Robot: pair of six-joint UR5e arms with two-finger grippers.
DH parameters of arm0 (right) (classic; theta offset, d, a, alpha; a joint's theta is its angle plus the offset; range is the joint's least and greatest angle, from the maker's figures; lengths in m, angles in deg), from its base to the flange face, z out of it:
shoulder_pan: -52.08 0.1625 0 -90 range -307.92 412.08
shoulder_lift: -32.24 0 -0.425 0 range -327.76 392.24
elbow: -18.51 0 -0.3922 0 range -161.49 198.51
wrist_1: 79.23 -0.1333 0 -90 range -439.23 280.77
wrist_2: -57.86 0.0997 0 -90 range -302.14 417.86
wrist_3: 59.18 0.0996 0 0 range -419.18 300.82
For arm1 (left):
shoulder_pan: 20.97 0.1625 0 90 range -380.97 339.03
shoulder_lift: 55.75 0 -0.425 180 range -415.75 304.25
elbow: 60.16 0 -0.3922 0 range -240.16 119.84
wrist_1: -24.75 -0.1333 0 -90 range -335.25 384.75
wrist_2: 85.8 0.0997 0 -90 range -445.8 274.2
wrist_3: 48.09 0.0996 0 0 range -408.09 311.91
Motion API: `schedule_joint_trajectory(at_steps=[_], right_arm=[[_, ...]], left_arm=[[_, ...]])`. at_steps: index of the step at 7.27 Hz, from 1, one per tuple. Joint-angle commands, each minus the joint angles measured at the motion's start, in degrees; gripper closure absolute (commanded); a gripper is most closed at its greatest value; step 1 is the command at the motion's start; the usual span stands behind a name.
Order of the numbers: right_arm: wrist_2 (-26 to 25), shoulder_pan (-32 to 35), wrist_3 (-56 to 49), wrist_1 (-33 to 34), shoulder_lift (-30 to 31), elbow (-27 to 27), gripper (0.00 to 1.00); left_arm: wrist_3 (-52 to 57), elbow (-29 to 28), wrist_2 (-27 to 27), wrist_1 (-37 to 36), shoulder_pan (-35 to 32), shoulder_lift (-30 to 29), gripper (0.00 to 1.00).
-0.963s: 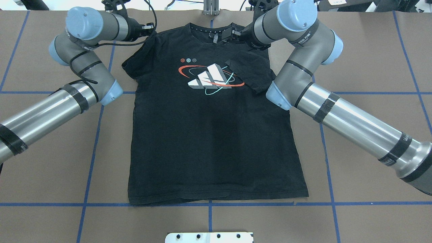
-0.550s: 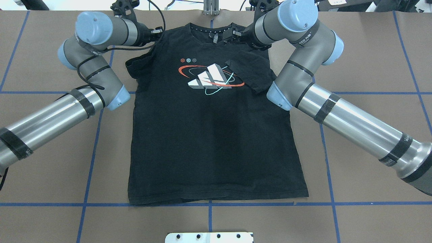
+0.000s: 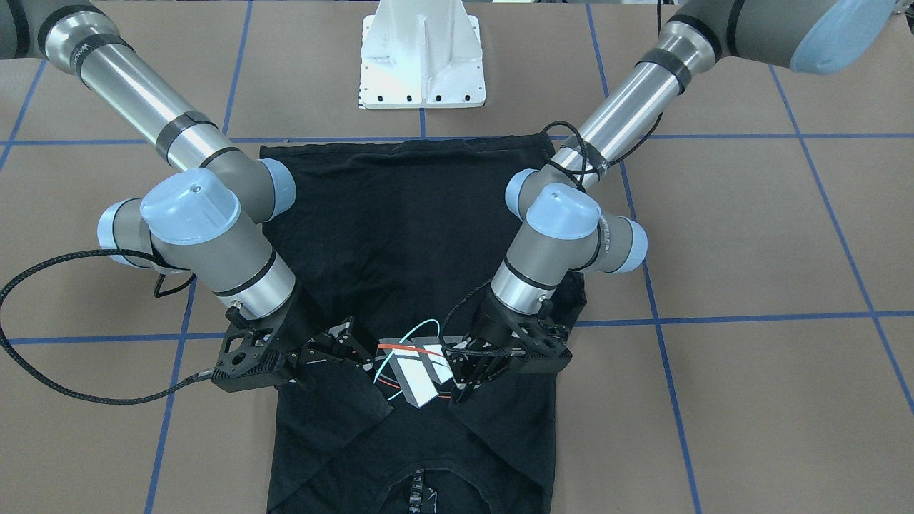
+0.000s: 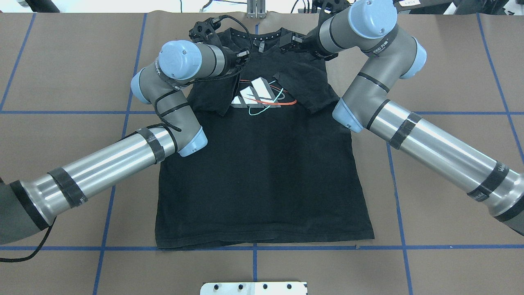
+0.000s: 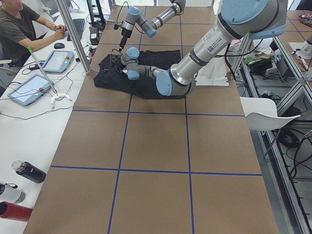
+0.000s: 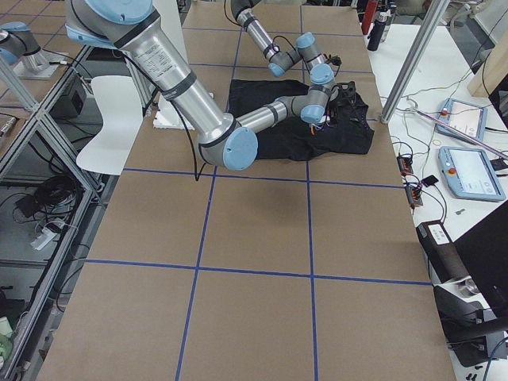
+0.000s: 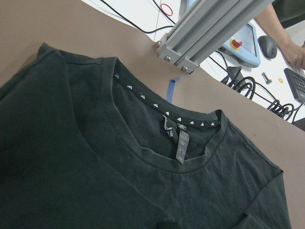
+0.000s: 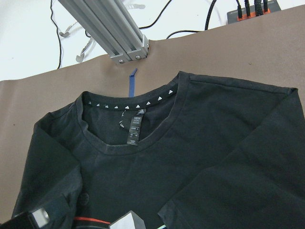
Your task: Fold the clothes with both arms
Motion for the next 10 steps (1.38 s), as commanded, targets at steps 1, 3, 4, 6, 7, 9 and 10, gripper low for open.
schedule_joint_trajectory(at_steps=[1,3,4,6,7,9,10], right_arm=[[-0.02,0.03,0.02,-0.01,0.12,0.00,0.00],[-0.02,0.03,0.02,-0.01,0.12,0.00,0.00],[-0.02,0.03,0.02,-0.01,0.12,0.00,0.00],[-0.02,0.03,0.02,-0.01,0.12,0.00,0.00],[-0.02,0.03,0.02,-0.01,0.12,0.00,0.00],[-0.02,0.03,-0.07,-0.01,0.12,0.00,0.00],[-0.02,-0.06,-0.07,-0.01,0.12,0.00,0.00]], left_arm=[[0.35,-0.42,0.52,0.07,-0.65,-0.02,0.53],[1.32,-0.16,0.00,1.46,-2.92,0.24,0.00],[2.02,-0.15,-1.92,1.73,-5.38,0.24,0.00],[2.55,-2.24,1.02,1.74,-8.03,0.24,0.00],[3.25,-4.26,4.01,1.82,-7.95,0.24,0.00],[13.99,-7.95,9.02,1.82,-7.43,-0.54,0.00],[21.98,-9.02,10.88,1.74,-7.08,-0.81,0.00]])
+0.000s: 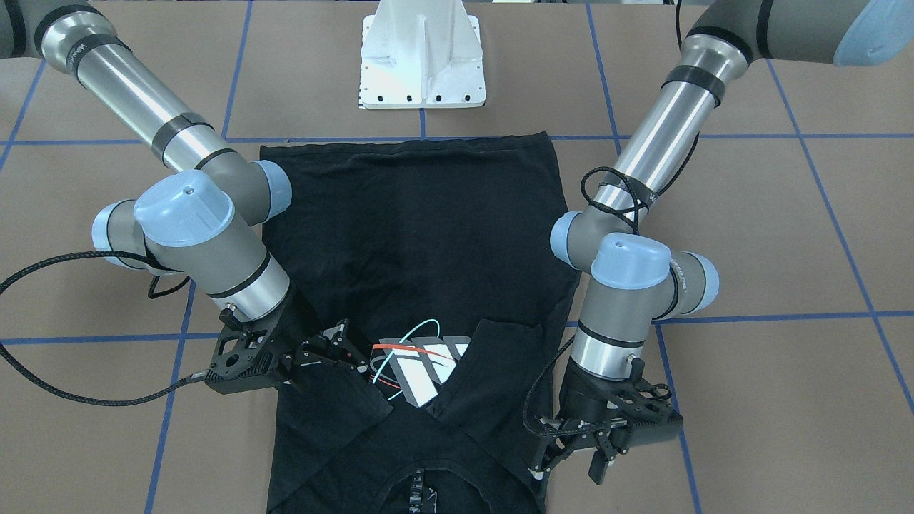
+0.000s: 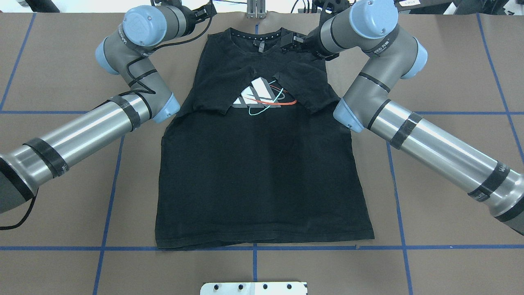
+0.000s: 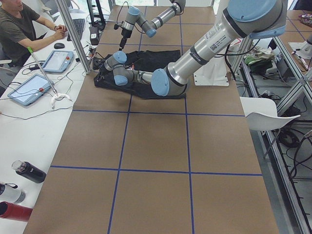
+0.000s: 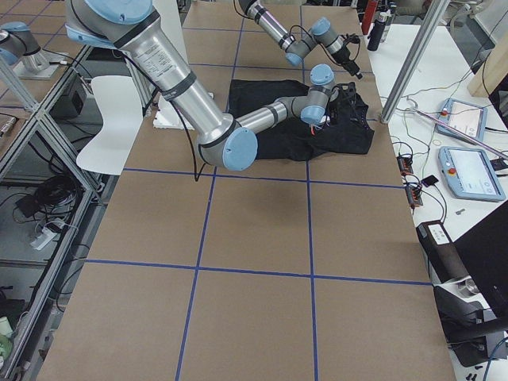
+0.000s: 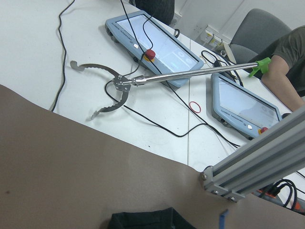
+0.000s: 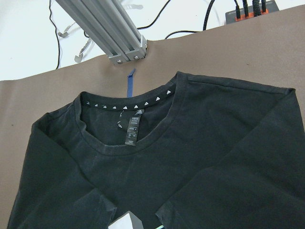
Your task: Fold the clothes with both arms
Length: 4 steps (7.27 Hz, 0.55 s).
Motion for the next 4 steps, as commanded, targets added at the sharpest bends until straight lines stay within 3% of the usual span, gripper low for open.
schedule_joint_trajectory(at_steps=[1,4], right_arm=[[0.00,-0.07,0.06,0.00,0.00,0.00,0.00],[0.00,0.10,-0.12,0.00,0.62,0.00,0.00]], left_arm=[[10.42,-2.46,2.72,-0.07,1.41,-1.12,0.01],[19.04,-2.64,2.64,-0.15,4.06,-1.57,0.04]])
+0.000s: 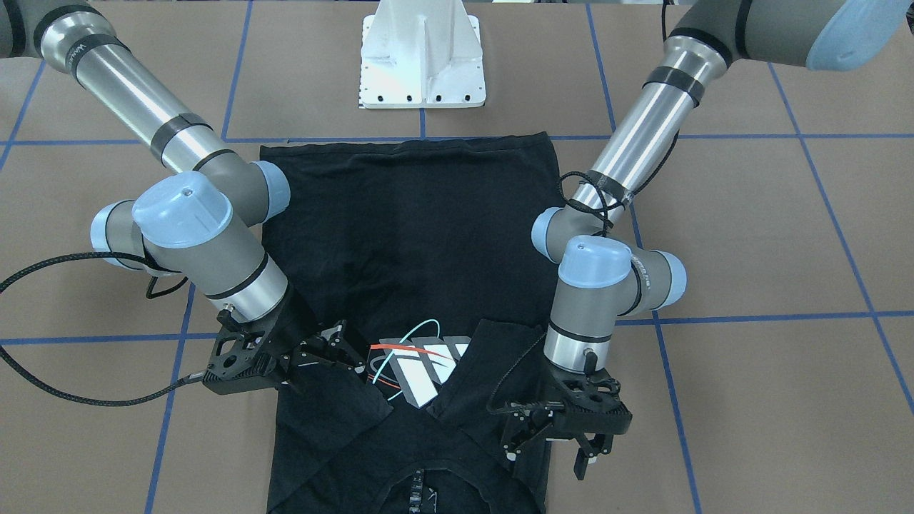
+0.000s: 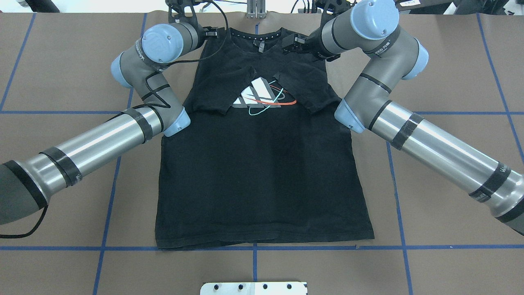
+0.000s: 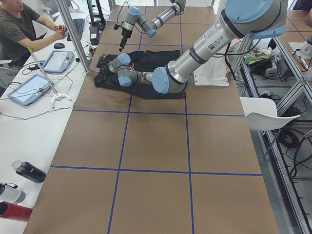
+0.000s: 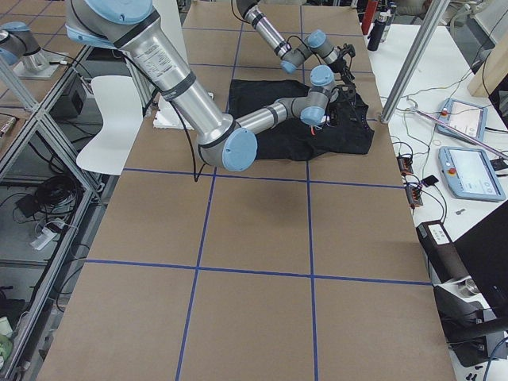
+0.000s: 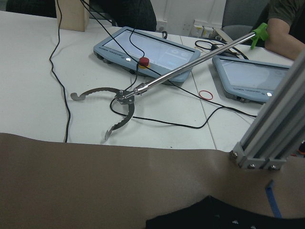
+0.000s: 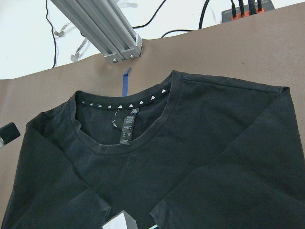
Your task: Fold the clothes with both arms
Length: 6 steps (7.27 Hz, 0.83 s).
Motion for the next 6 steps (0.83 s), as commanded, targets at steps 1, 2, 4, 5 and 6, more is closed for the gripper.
schedule_joint_trajectory(at_steps=[1,2,4,5,6], right_arm=[[0.00,0.05,-0.04,-0.09,0.17,-0.03,0.00],[0.00,0.05,-0.04,-0.87,0.86,-0.03,0.00],[-0.09,0.05,-0.04,-2.46,1.75,0.06,0.00],[-0.09,0.13,0.05,-2.46,1.75,0.06,0.00],[0.00,0.22,0.05,-2.46,1.75,0.06,0.00]], left_arm=[[3.70,-0.75,0.03,-0.01,0.59,-0.09,0.11],[4.31,-1.37,0.03,-0.01,0.59,-0.09,0.14],[5.55,-1.90,-0.23,0.07,0.85,-0.09,0.22],[5.55,-1.90,-0.49,0.07,0.94,-0.17,0.29],[5.55,-1.90,-1.11,0.07,1.03,-0.35,0.36]])
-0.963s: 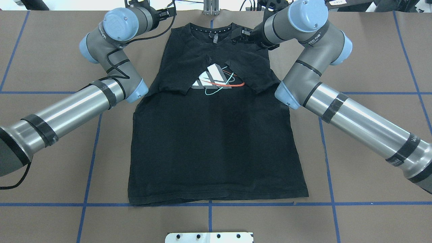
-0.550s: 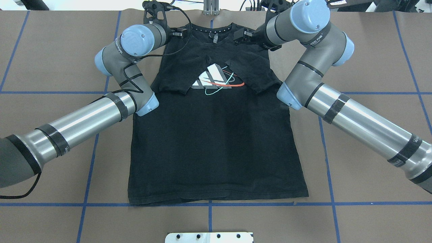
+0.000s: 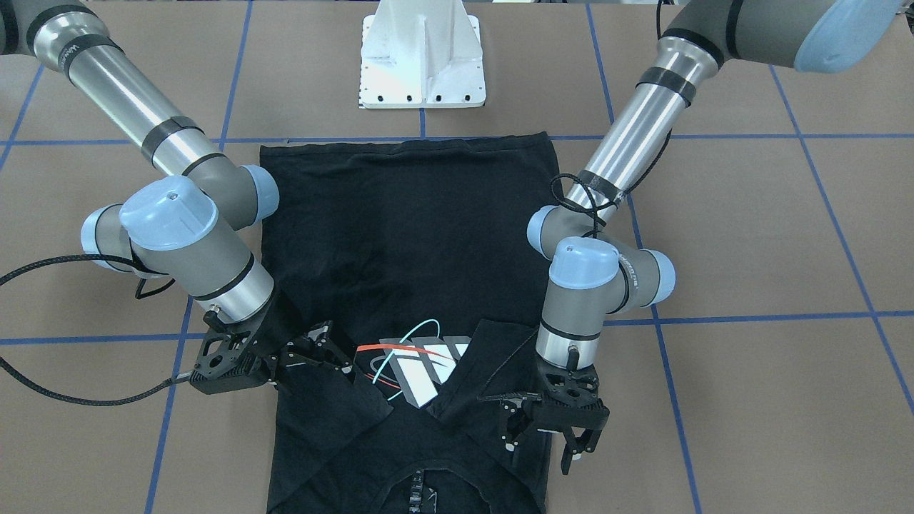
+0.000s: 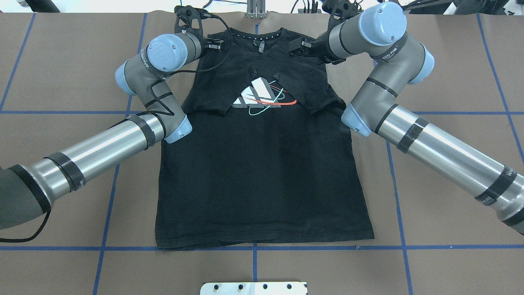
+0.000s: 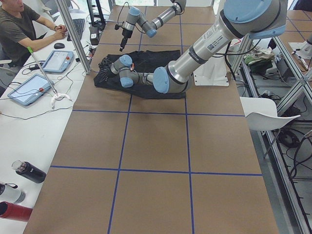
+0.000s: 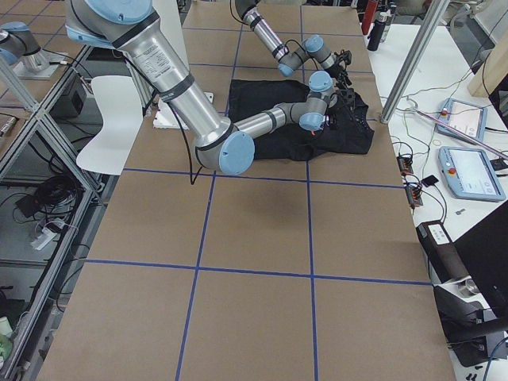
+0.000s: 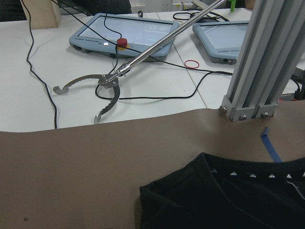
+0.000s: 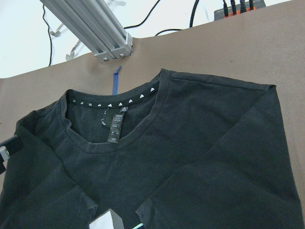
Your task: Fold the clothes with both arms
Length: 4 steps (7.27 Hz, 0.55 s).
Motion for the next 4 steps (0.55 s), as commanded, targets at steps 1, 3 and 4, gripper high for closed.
schedule_joint_trajectory(at_steps=[1,3,4], right_arm=[[0.06,0.17,0.03,-0.08,-0.04,0.01,0.00],[0.06,0.43,0.03,0.01,-0.04,0.01,0.00],[0.06,0.52,0.03,0.01,-0.04,0.01,0.00]], left_arm=[[0.15,-0.05,-0.57,-0.07,0.64,-0.14,0.40],[0.15,-0.48,-2.05,0.01,0.91,-0.05,0.48],[0.15,-0.49,-2.24,0.01,0.91,-0.05,0.57]])
